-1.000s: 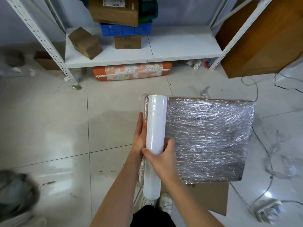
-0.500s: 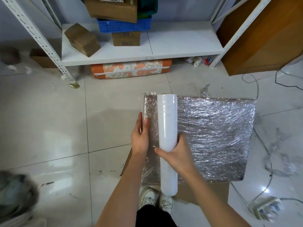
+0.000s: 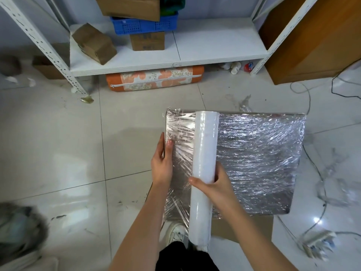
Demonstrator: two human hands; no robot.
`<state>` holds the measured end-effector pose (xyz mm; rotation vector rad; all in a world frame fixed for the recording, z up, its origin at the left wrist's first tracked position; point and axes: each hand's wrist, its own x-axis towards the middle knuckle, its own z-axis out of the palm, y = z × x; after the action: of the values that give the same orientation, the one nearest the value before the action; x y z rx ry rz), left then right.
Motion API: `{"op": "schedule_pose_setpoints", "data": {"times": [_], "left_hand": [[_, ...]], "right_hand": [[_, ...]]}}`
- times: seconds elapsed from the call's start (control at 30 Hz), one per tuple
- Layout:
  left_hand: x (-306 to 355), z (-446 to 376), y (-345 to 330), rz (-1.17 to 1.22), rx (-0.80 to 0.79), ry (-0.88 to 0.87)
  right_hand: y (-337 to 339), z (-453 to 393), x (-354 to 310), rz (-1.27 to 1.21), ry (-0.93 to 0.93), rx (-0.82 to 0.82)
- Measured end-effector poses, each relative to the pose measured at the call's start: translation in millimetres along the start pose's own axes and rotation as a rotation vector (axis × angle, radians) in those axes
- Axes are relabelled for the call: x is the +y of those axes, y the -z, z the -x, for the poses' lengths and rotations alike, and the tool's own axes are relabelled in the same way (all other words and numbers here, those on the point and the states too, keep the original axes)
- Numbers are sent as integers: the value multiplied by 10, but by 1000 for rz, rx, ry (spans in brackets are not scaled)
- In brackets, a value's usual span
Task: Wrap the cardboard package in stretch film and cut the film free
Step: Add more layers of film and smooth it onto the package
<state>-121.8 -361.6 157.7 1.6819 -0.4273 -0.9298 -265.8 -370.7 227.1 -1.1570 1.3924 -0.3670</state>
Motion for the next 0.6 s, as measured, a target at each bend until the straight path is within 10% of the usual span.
{"op": "schedule_pose_setpoints", "data": {"times": [0.6], "left_hand": [[13,103,-15,26,5,3]], "right_hand": [[297,27,131,24,88,70]]}}
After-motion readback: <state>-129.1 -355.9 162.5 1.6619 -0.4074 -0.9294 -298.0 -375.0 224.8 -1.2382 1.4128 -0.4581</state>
